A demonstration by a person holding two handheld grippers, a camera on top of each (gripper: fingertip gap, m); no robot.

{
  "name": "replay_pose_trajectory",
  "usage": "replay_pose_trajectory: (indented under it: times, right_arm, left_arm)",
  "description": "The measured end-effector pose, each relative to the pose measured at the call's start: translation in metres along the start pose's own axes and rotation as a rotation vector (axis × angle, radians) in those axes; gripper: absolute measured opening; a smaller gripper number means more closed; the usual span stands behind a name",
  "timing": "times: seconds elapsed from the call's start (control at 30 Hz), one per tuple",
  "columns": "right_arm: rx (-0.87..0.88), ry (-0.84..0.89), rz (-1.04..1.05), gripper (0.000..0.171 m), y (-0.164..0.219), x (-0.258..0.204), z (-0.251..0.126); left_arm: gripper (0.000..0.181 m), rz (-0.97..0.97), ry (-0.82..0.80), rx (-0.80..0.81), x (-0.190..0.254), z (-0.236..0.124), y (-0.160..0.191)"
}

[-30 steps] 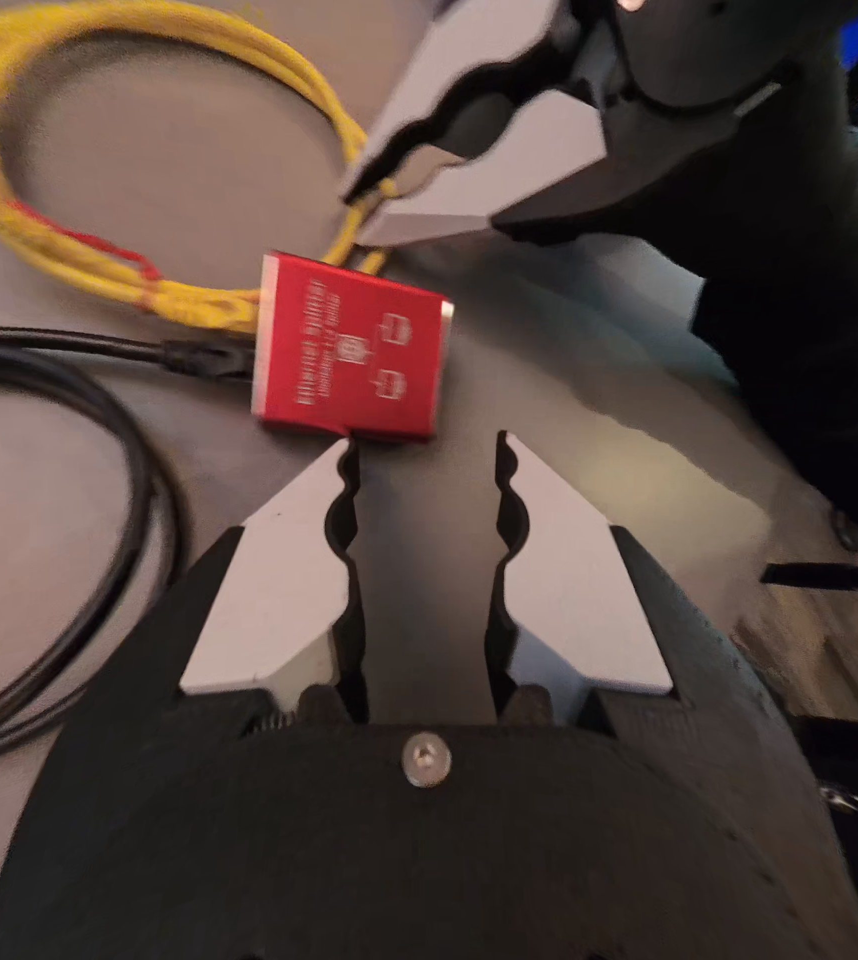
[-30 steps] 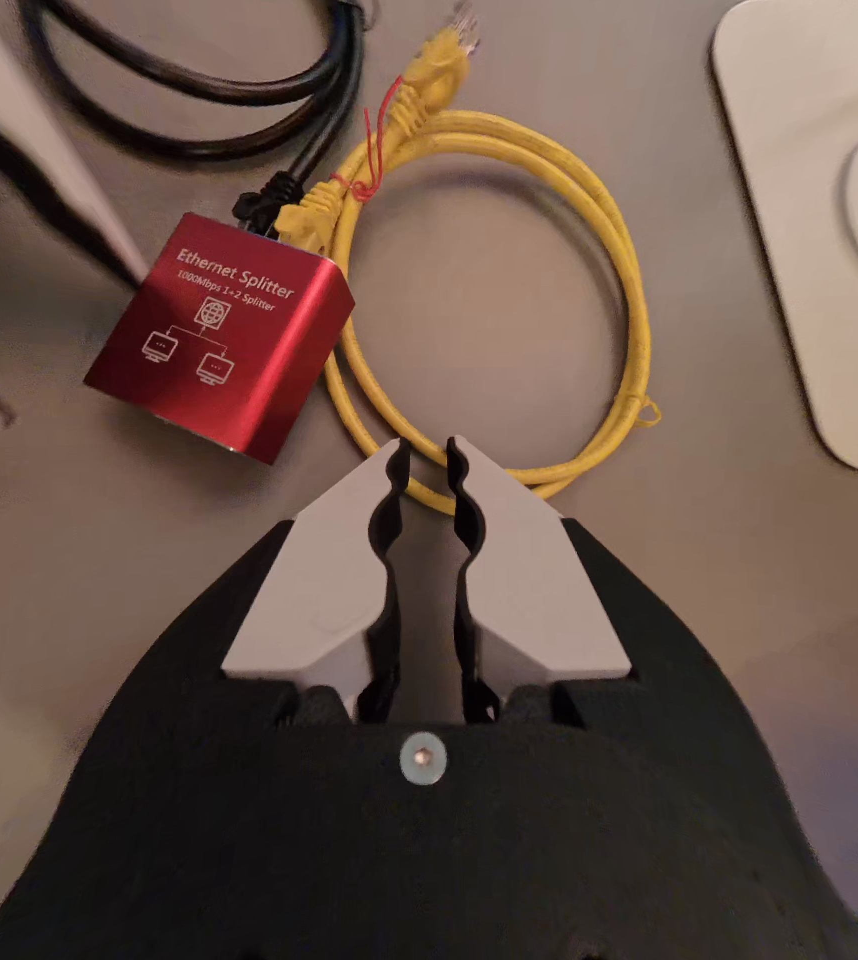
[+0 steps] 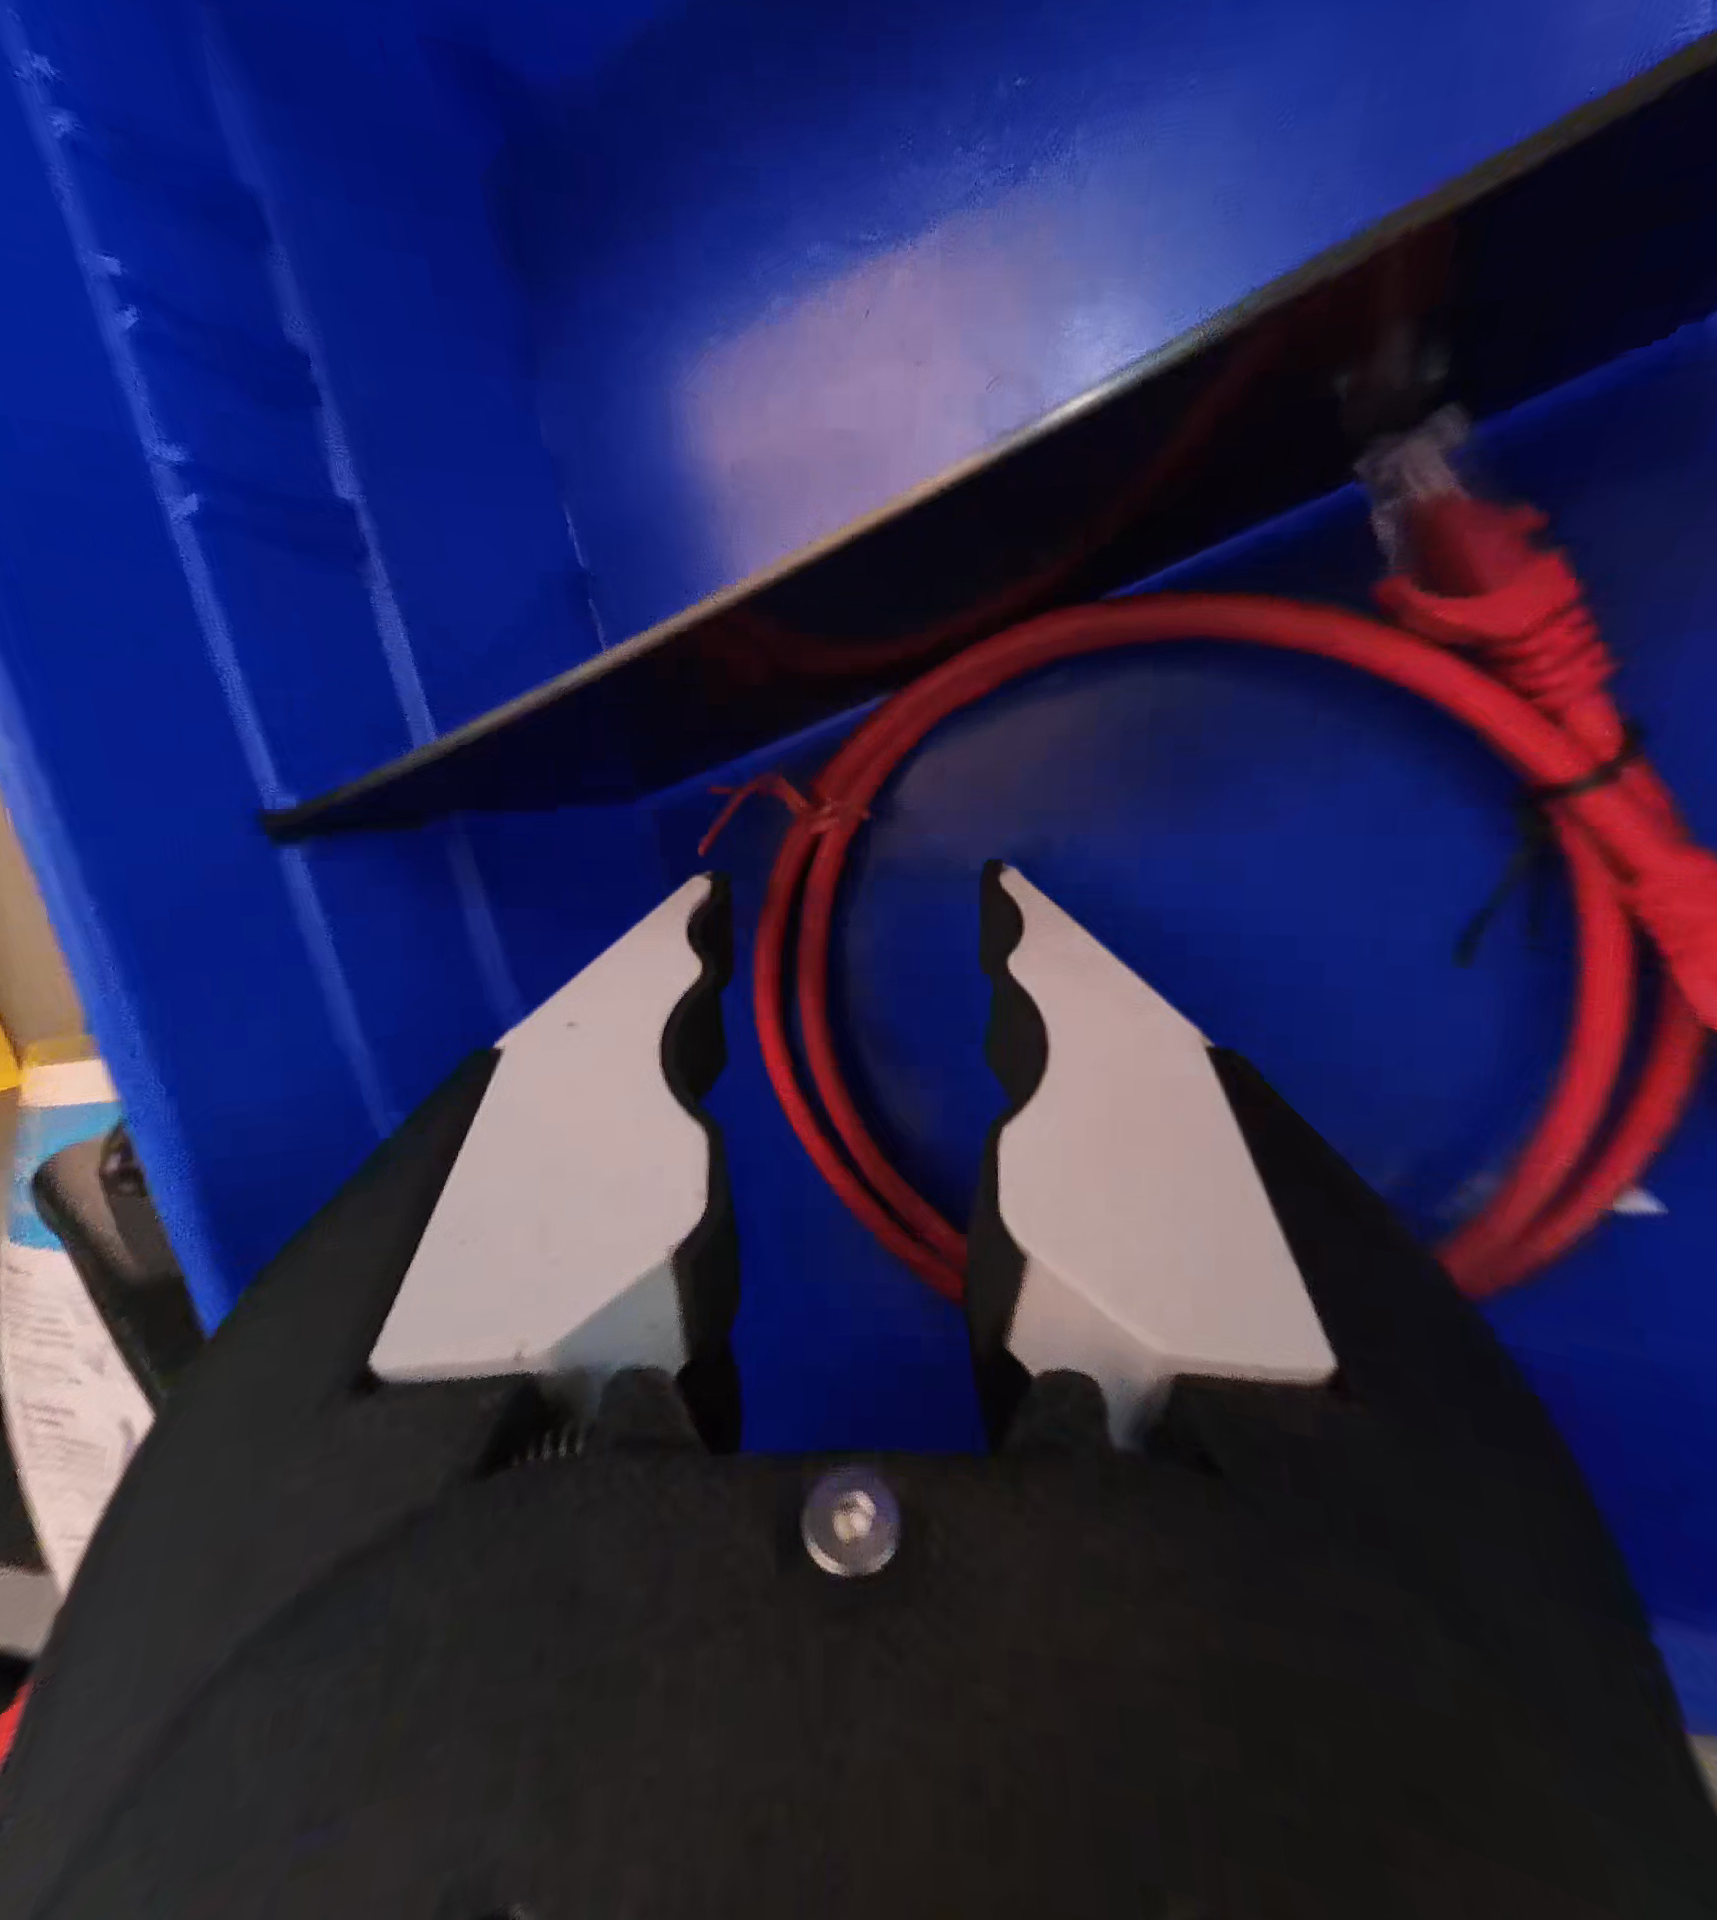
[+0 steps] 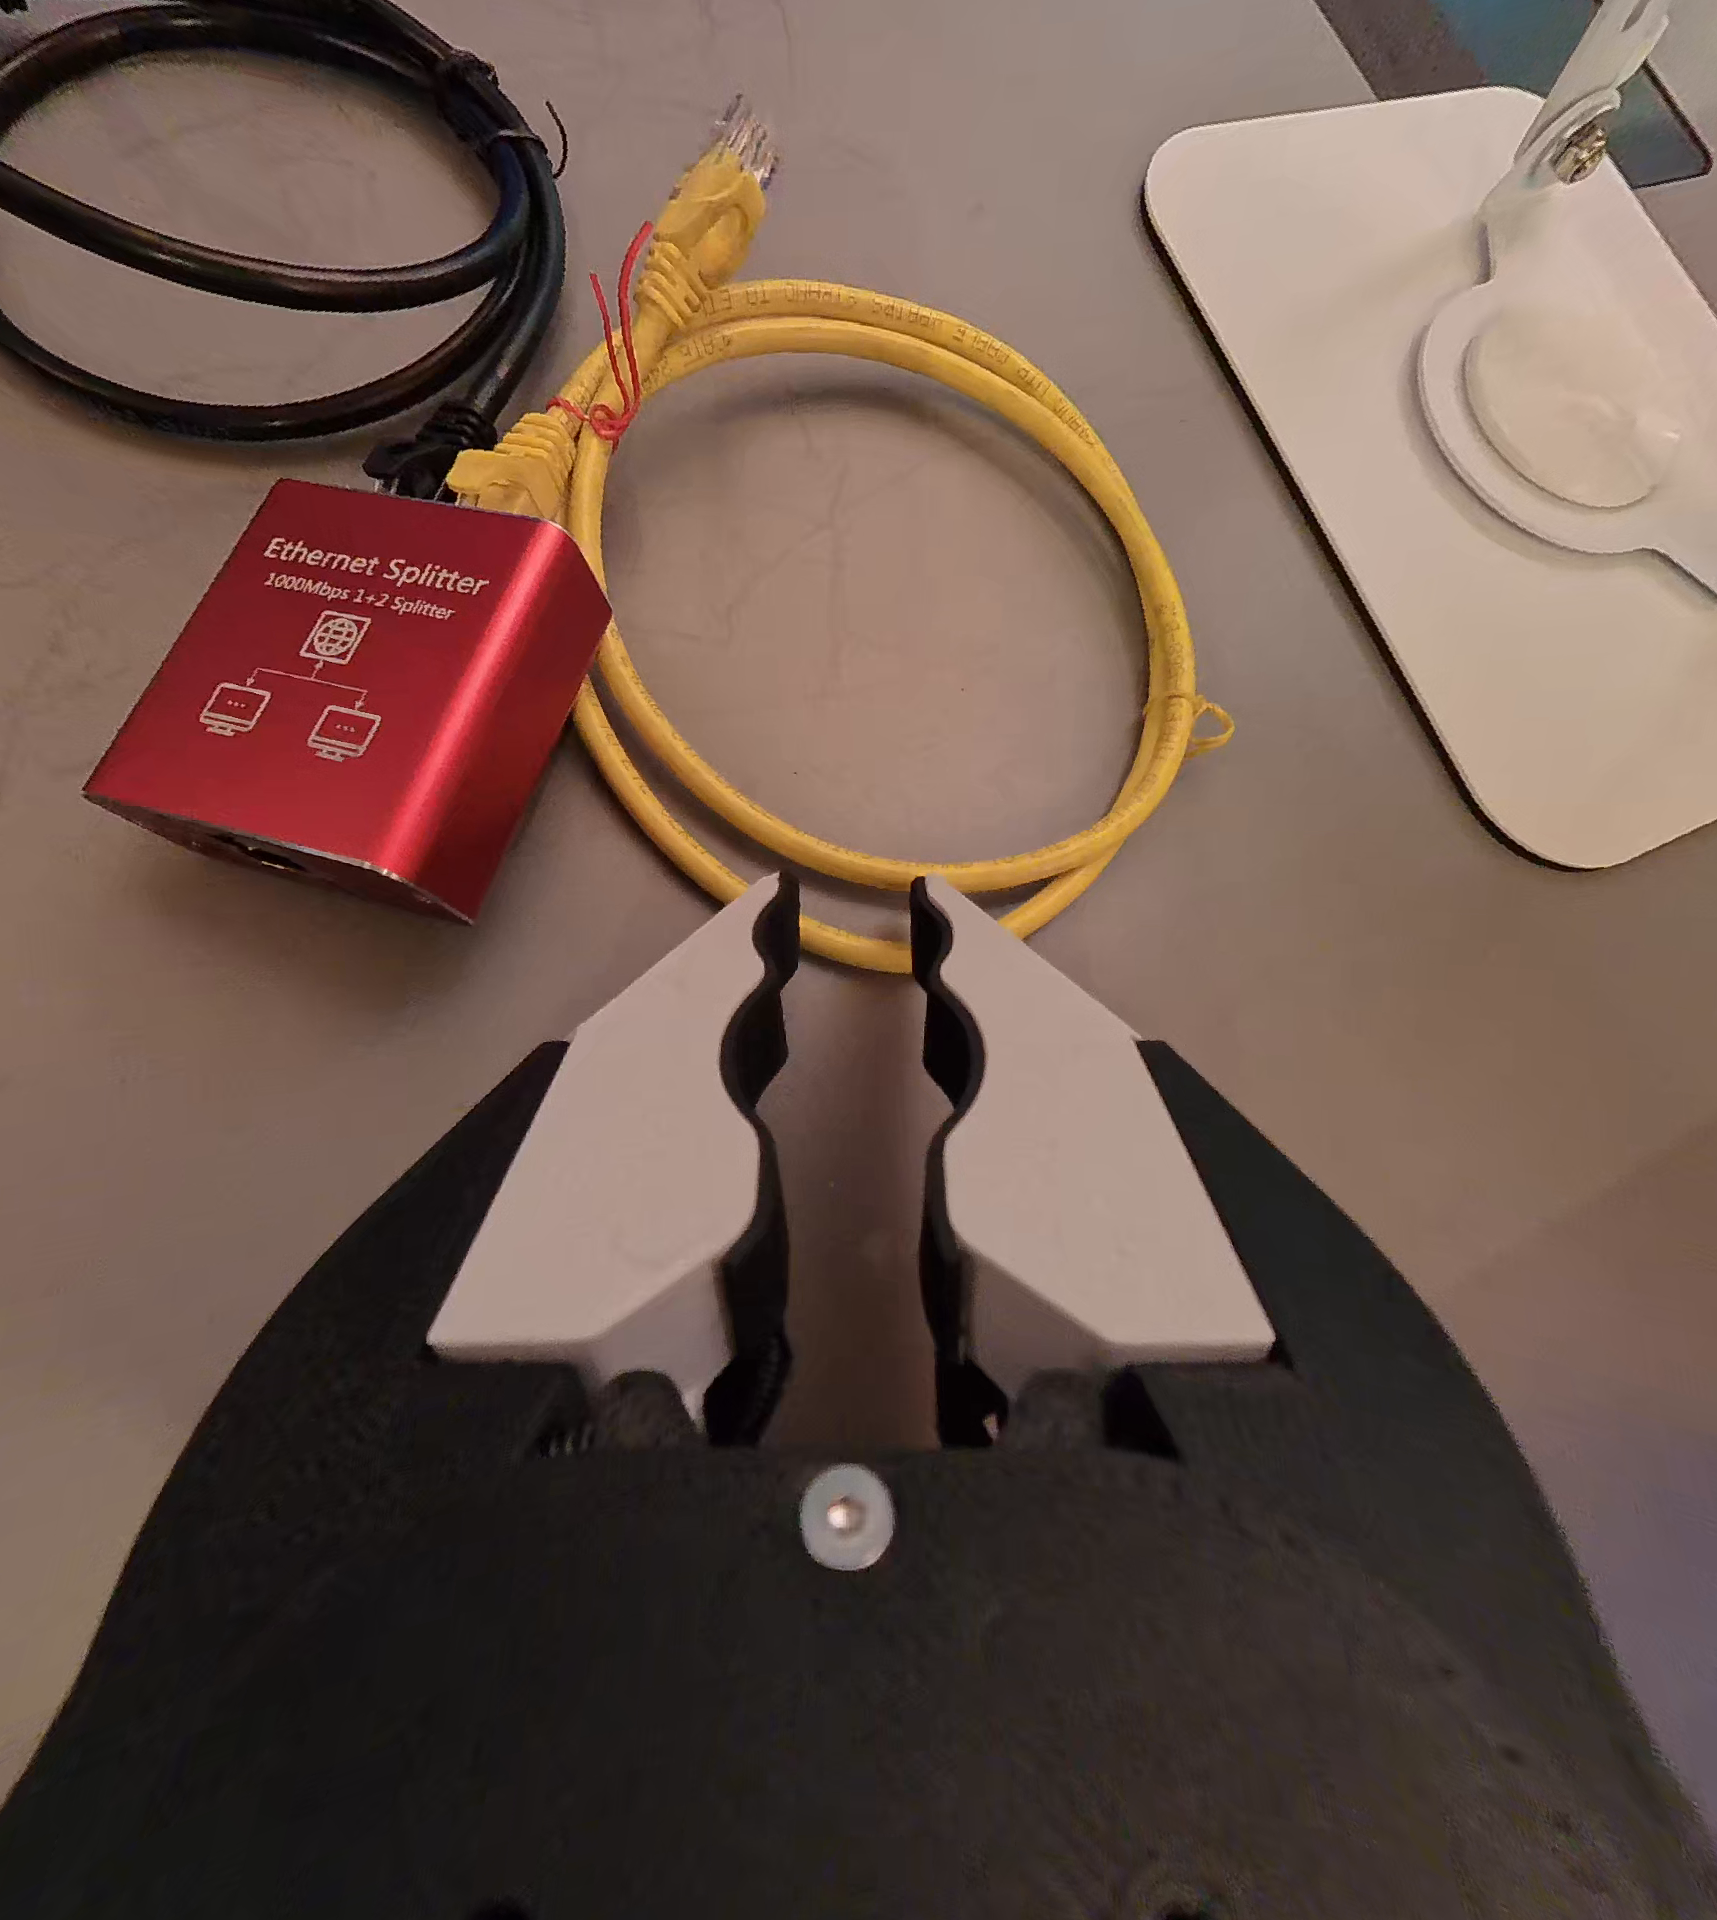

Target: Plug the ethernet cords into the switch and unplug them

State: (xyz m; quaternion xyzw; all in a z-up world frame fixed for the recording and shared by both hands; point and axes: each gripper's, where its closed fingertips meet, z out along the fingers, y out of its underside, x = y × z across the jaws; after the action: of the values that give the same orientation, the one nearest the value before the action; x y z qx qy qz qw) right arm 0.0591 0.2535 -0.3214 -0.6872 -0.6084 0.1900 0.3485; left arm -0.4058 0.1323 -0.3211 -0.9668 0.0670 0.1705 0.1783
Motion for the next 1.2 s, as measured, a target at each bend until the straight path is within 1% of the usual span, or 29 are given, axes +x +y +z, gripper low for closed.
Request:
replay_pose_trajectory:
  times: [0.03,0.1,0.2,0.37,0.43,0.53,0.63,0.67,0.87,0.97,1.07,1.2]
  right_arm:
    - [0.001,-0.002,0.002,0.019,0.0,0.0,0.0]
    - [0.004,-0.005,0.003,0.019,0.001,0.0,-0.001]
    - [0.007,-0.011,0.007,0.019,0.001,0.001,-0.001]
    - [0.012,-0.02,0.014,0.017,0.001,0.0,0.0]
    - [0.013,-0.021,0.016,0.017,0.001,0.0,-0.001]
    - [0.011,-0.015,0.012,0.017,0.001,0.001,-0.002]
    - [0.019,-0.018,0.016,0.017,0.0,0.001,-0.002]
    - [0.021,-0.018,0.016,0.017,-0.001,0.001,-0.003]
    - [0.059,-0.004,0.016,0.018,-0.009,0.003,-0.012]
    - [0.107,-0.01,0.029,0.019,-0.017,0.003,-0.019]
    - [0.2,-0.055,0.063,0.019,-0.031,0.0,-0.031]
    - [0.378,-0.171,0.122,0.022,-0.058,-0.009,-0.055]
  left_arm:
    - [0.035,0.001,-0.028,0.001,-0.005,0.005,-0.003]
    - [0.031,-0.03,-0.017,0.0,-0.01,0.009,-0.008]
    - [0.016,-0.034,0.036,-0.01,-0.004,0.013,-0.011]
    - [0.013,0.021,0.066,-0.032,-0.004,0.009,-0.01]
    - [0.012,0.032,0.059,-0.006,-0.008,-0.002,-0.013]
    - [0.011,0.044,0.03,0.058,-0.013,-0.03,-0.02]
    - [0.011,0.045,-0.003,0.149,-0.018,-0.069,-0.029]
    - [0.011,0.05,-0.036,0.173,-0.023,-0.082,-0.03]
    - [0.011,0.003,-0.125,0.394,-0.038,-0.165,-0.044]
    - [0.009,-0.009,-0.144,0.511,-0.035,-0.212,-0.056]
    - [0.01,0.022,-0.101,0.625,-0.009,-0.258,-0.077]
    - [0.01,0.108,0.051,0.74,0.058,-0.295,-0.111]
